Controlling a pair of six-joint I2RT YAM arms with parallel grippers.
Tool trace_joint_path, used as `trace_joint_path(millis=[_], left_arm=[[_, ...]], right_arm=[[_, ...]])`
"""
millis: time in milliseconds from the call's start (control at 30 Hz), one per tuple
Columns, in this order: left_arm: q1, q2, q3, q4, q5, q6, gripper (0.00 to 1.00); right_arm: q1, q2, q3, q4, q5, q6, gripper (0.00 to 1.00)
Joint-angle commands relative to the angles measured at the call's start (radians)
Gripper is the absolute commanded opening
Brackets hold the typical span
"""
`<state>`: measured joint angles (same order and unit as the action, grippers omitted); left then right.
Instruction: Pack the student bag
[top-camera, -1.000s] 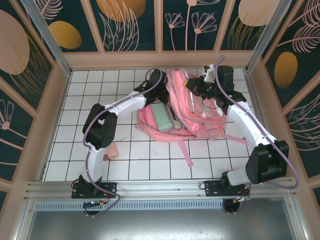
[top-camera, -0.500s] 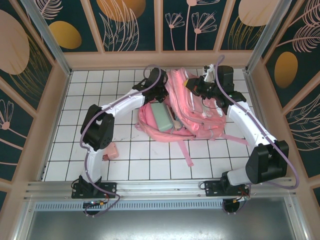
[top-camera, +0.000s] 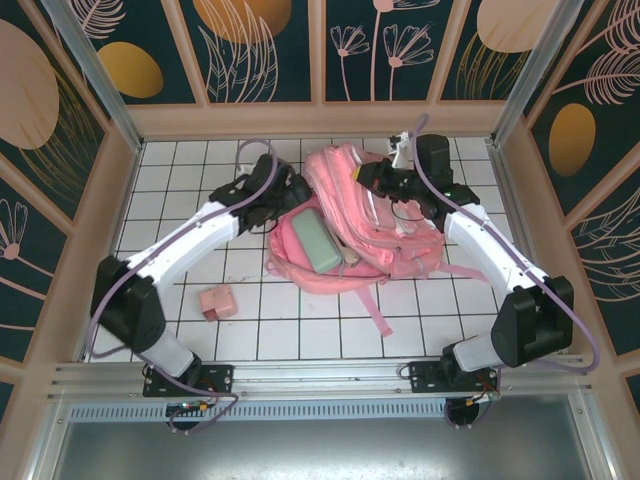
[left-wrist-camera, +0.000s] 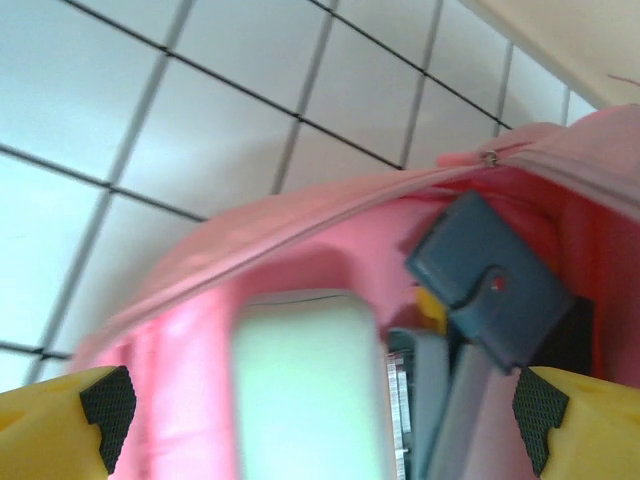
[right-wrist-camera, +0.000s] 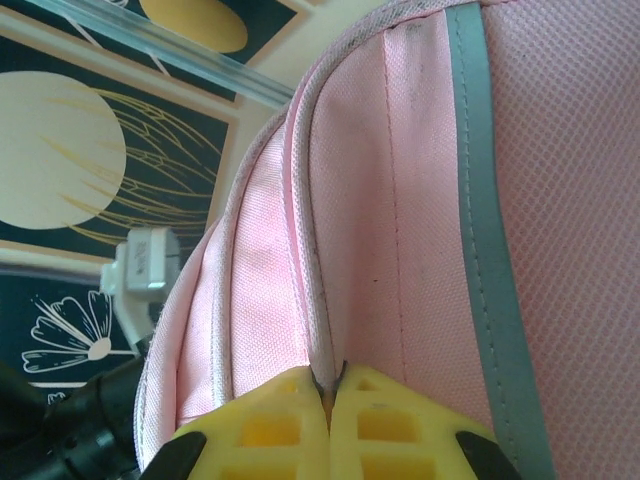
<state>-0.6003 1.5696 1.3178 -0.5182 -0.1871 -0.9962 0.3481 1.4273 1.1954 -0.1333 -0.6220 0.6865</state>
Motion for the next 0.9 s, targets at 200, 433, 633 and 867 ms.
trace_joint_path(millis=[200,433,633,867], left_arm=[[0.011,-0.248,-0.251,-0.257,-0.113,0.001,0.99],[0.011,-0.380,-0.437,-0.379,-0.070,-0.027,0.99],[0.012,-0.446,-0.526,-0.489,-0.083,-0.065,0.98],[0.013,-0.476,-0.635,-0.473,-0.086,-0.093,0.98]], right_arm=[[0.013,0.005,-0.022,0.176,-0.033,-0.021,0.00],[0.015,0.016,-0.025,0.189,-0.046,-0.024,0.00],[0.015,0.014,-0.029,0.193,-0.049,-0.024,0.00],[0.017,0.008,-0.036,0.195,-0.046,-0.018,0.00]])
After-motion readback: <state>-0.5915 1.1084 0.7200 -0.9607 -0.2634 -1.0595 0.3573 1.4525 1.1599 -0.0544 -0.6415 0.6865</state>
